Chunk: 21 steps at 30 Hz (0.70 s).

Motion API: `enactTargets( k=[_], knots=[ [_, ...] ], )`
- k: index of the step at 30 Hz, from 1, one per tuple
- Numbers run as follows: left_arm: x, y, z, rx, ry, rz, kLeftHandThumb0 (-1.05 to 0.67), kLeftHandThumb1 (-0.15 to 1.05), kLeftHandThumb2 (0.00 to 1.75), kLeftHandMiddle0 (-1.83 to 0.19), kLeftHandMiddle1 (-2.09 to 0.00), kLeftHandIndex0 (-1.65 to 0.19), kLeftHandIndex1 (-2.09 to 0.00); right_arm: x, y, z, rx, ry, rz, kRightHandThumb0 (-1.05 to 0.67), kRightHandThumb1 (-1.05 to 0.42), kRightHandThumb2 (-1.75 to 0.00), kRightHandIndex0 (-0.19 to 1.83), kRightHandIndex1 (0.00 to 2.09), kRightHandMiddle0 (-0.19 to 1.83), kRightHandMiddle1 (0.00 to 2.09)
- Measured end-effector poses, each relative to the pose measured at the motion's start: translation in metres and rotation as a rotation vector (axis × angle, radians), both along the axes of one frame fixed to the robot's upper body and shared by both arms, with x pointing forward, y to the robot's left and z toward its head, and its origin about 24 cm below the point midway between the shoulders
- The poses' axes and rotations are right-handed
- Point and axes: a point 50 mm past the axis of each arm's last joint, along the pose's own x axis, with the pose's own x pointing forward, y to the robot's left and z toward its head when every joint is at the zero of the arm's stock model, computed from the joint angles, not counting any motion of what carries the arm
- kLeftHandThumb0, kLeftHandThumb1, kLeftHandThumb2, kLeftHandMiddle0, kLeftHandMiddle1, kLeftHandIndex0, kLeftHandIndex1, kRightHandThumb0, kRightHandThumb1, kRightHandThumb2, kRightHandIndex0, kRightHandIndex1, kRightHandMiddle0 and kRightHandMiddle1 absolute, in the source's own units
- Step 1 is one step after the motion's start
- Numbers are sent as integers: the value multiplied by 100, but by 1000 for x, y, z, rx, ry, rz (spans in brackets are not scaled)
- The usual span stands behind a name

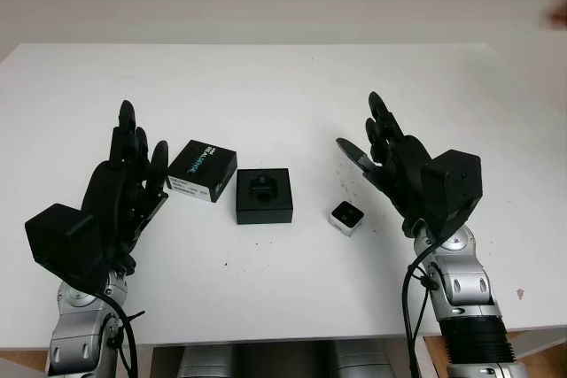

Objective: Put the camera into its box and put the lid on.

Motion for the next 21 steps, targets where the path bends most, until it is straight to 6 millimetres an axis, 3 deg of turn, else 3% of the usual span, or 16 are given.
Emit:
enactTargets(
  k=[7, 13, 16, 21],
  knots=[
    [0, -2, -1, -8, -1, -1, -63, 105, 55, 19, 0, 19, 0, 0, -1, 0, -9, -13, 9, -78, -104, -6, -8, 6, -6, 6],
    [1, -2, -2, -22, 14, 2, -66, 105, 50, 19, 0, 19, 0, 2, -3, 5, 19, -3, 112, -64, -96, -3, -3, 8, -1, 8],
    [1, -2, -2, -20, 12, 2, -63, 105, 54, 19, 0, 19, 0, 7, -15, 22, -44, -27, 195, -61, -90, -3, 7, 12, 7, 10],
    [0, -1, 0, -10, -2, 3, -61, 105, 56, 19, 0, 19, 0, 15, -42, 70, -343, -152, 326, -57, -80, -2, 21, 18, 24, 17]
  ],
)
